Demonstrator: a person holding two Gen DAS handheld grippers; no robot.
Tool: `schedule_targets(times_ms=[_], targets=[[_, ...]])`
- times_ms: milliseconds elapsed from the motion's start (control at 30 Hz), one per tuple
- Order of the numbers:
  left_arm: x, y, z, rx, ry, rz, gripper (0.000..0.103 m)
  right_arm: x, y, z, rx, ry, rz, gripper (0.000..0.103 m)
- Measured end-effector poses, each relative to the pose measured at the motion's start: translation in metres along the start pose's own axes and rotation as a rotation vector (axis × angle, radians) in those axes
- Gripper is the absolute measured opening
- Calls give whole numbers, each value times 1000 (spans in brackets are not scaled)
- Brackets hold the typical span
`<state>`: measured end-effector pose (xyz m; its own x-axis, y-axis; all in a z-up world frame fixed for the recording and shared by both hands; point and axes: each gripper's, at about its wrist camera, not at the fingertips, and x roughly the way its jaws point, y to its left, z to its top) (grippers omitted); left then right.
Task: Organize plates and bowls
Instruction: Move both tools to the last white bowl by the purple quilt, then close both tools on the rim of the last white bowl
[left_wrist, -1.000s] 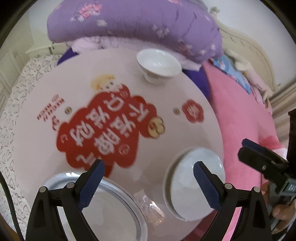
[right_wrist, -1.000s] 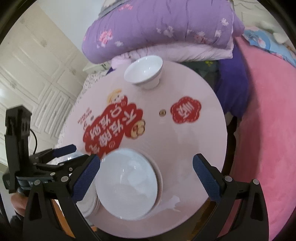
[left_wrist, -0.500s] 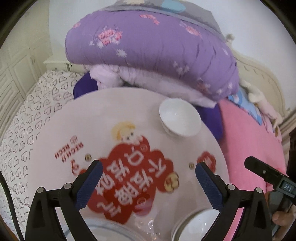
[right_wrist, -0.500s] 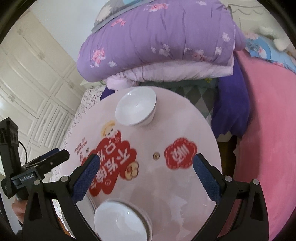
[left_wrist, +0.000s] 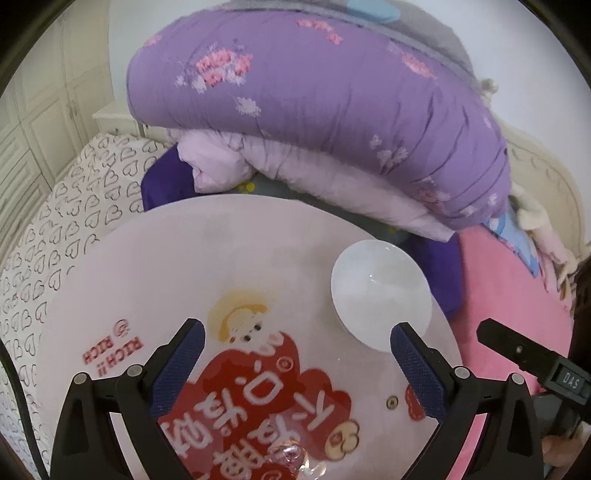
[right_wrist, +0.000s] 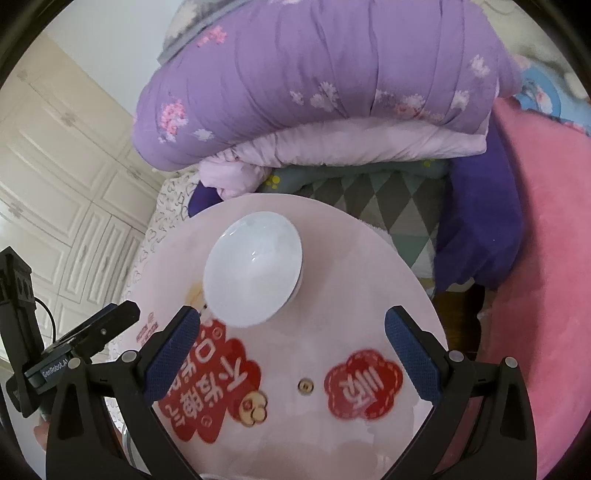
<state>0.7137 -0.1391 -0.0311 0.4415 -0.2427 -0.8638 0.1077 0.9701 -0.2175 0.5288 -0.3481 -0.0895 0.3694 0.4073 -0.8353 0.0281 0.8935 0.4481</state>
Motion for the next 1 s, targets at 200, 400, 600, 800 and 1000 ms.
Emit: schedule_targets(times_ms=[200, 400, 600, 800, 1000], targets=[[47, -3, 26, -9, 48, -6, 99, 19, -9, 16, 22, 19, -2, 101], [87, -1, 41, -30, 101, -19, 97, 33, -14, 28, 38, 28, -8, 99], [110, -4, 49, -27, 125, -20, 90, 52, -13, 32, 35, 61, -12, 89], [131, -6, 48, -47, 178, -60, 55, 67, -10, 29, 29, 97, -9, 63], [153, -3, 52, -100, 234, -155, 11, 77, -1, 23, 5, 132, 3, 17]])
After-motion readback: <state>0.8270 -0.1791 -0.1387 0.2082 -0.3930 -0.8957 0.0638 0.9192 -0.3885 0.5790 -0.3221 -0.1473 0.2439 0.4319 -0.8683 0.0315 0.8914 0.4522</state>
